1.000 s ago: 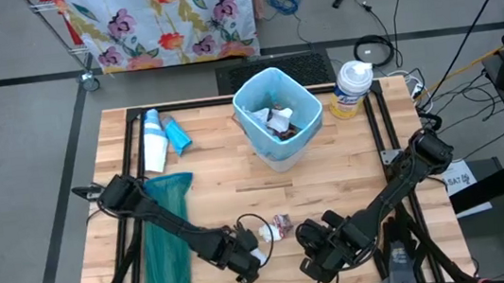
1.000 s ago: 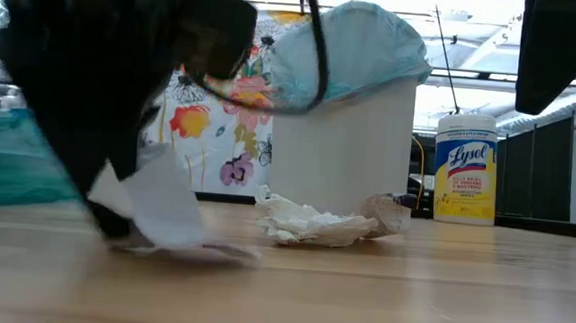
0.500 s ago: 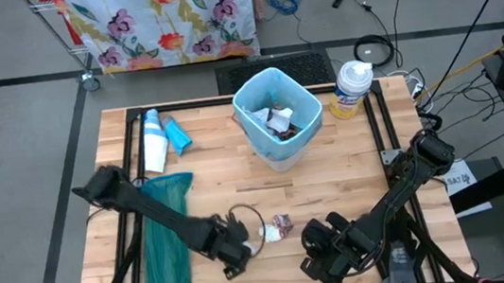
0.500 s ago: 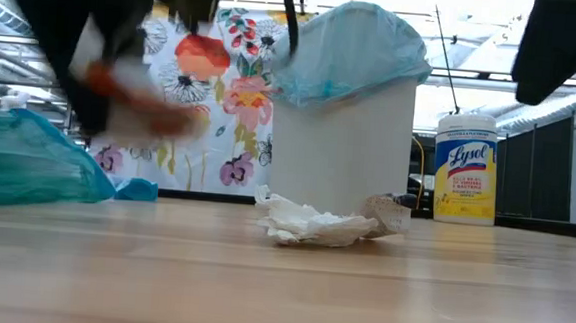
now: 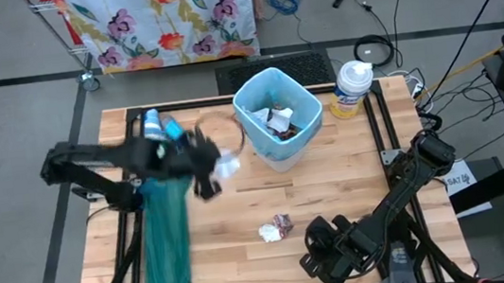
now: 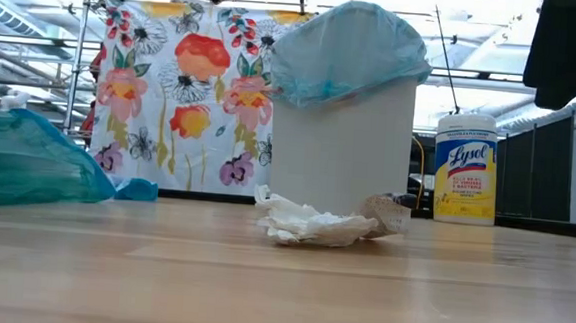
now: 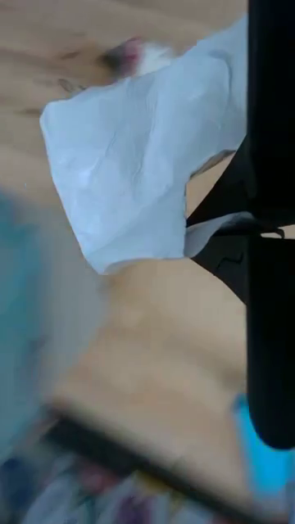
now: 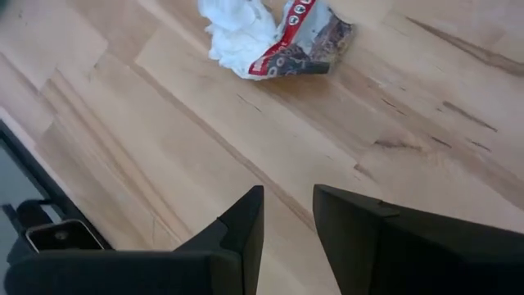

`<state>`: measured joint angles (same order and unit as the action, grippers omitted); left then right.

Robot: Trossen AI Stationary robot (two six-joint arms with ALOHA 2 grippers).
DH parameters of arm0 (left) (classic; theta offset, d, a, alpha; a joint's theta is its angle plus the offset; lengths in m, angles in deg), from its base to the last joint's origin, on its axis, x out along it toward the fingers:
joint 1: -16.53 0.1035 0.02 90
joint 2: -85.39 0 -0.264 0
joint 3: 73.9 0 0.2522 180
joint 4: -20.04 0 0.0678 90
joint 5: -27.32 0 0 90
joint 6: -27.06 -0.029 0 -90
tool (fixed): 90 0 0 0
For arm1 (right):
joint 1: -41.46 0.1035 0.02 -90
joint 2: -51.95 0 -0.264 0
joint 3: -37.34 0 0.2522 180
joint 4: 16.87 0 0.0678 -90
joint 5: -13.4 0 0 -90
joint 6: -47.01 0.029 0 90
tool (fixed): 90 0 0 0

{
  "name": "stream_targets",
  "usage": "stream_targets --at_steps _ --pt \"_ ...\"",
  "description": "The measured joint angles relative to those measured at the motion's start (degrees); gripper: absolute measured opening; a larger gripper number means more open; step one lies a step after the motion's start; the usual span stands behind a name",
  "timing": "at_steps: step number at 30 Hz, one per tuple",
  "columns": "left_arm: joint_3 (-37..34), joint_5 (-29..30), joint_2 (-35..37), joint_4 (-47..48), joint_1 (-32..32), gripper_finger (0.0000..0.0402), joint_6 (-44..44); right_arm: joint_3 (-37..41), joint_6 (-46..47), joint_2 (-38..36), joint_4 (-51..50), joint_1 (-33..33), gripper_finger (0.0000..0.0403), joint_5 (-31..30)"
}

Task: Place trash/remove bag and relplace
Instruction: Put the white paper in the trash bin

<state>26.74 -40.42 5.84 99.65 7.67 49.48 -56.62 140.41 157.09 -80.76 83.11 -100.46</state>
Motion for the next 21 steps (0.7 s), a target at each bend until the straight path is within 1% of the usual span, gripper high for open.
stream_targets --at_steps 3,6,8,11,14,16,21 --pt "6.23 0.25 -0.19 -0.88 7.37 0.0 -12.09 0.0 3.13 0.01 -0.63 -0.8 0.0098 -0.02" --pt "12.21 -0.22 -2.04 -5.64 13.76 0.0 -23.33 0.0 6.62 0.0 -1.96 -1.85 0.0098 -0.06" --pt "15.71 -3.01 -4.13 -8.04 17.65 0.0 -29.28 0.0 8.5 0.0 -2.78 -2.63 0.0098 -0.06" --pt "20.49 -8.56 -8.31 -11.82 21.86 0.0 -35.5 0.0 10.51 0.0 -3.23 -3.92 0.0098 -0.06" --pt "23.68 -11.46 -12.78 -15.02 24.02 0.0 -39.49 0.0 12.02 0.0 -3.46 -5.29 0.0098 -0.08" --pt "24.6 -11.83 -15.25 -16.29 24.73 0.0004 -41.48 0.0 13.47 0.0 -3.48 -6.08 0.0098 -0.08" --pt "24.7 -12.0 -20.42 -21.8 24.98 0.0038 -45.77 0.0 16.66 0.0 -3.37 -7.71 0.0098 -0.11"
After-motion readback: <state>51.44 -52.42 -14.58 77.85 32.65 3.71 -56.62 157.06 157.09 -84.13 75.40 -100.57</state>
